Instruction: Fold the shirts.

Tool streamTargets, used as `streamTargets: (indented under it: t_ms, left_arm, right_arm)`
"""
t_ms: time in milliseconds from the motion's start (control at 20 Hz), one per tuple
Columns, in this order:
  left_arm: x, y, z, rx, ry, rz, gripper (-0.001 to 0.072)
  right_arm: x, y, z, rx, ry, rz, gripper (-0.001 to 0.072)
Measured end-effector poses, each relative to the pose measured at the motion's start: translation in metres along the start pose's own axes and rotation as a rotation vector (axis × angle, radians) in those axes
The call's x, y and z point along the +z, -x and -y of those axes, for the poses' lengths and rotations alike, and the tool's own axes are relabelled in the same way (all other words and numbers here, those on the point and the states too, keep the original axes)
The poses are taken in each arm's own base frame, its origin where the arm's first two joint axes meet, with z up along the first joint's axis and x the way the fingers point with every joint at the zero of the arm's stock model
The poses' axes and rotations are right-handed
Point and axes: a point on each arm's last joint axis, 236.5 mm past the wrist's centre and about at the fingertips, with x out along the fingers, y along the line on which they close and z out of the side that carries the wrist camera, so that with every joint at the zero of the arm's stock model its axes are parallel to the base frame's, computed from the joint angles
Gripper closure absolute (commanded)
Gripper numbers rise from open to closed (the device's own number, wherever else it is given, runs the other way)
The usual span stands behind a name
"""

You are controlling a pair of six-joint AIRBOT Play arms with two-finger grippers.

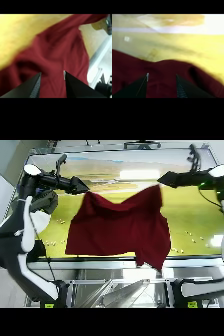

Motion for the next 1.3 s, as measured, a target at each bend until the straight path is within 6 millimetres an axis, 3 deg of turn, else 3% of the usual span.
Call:
streamTargets:
  t_ms: [100, 150, 200, 350, 450, 550, 750, 900, 1000, 1100, 1150, 1200, 1250, 1300]
  left_arm:
    - [0.009, 0.006, -0.038, 0.007, 0.051, 0.007, 0.0398]
    - [0.014, 0.017, -0.052, 0.015, 0.073, 0.025, 0.0398]
    - [0.015, 0.031, -0.062, 0.021, 0.093, 0.040, 0.0401]
    - [-0.002, 0.074, -0.083, 0.057, 0.171, 0.063, 0.0402]
    - [-0.034, 0.094, -0.095, 0.111, 0.241, 0.033, 0.0402]
    - [-0.079, 0.101, -0.103, 0.174, 0.318, -0.025, 0.0401]
    - [-0.190, 0.099, -0.122, 0.334, 0.475, -0.166, 0.0401]
    - [-0.261, 0.090, -0.134, 0.415, 0.565, -0.211, 0.0401]
    - [-0.291, 0.082, -0.141, 0.458, 0.598, -0.206, 0.0401]
    - [-0.308, 0.073, -0.147, 0.484, 0.608, -0.194, 0.0401]
    - [-0.315, 0.066, -0.148, 0.490, 0.613, -0.198, 0.0401]
    - [-0.319, 0.059, -0.146, 0.486, 0.610, -0.206, 0.0401]
    - [-0.321, 0.051, -0.143, 0.476, 0.607, -0.217, 0.0402]
    - [-0.322, 0.043, -0.141, 0.464, 0.596, -0.226, 0.0403]
  right_arm:
    - [0.010, -0.014, 0.026, -0.007, -0.055, 0.033, 0.0306]
    - [0.017, -0.013, 0.035, -0.009, -0.069, 0.051, 0.0340]
    - [0.023, -0.007, 0.040, -0.010, -0.074, 0.064, 0.0433]
    - [0.026, 0.020, 0.040, 0.017, -0.065, 0.044, 0.0443]
    - [0.021, 0.039, 0.033, 0.036, -0.034, 0.015, 0.0442]
    - [0.010, 0.057, 0.024, 0.051, -0.008, -0.036, 0.0442]
    - [-0.026, 0.087, 0.011, 0.066, 0.000, -0.136, 0.0434]
    - [-0.052, 0.107, 0.004, 0.064, -0.012, -0.169, 0.0434]
    - [-0.067, 0.119, -0.001, 0.061, -0.019, -0.173, 0.0433]
    - [-0.080, 0.130, -0.004, 0.050, -0.027, -0.166, 0.0415]
    - [-0.085, 0.134, -0.004, 0.042, -0.036, -0.160, 0.0300]
    - [-0.090, 0.135, -0.002, 0.032, -0.047, -0.149, 0.0295]
    - [-0.093, 0.134, 0.001, 0.023, -0.062, -0.140, 0.0470]
    - [-0.095, 0.130, 0.007, 0.006, -0.089, -0.127, 0.0545]
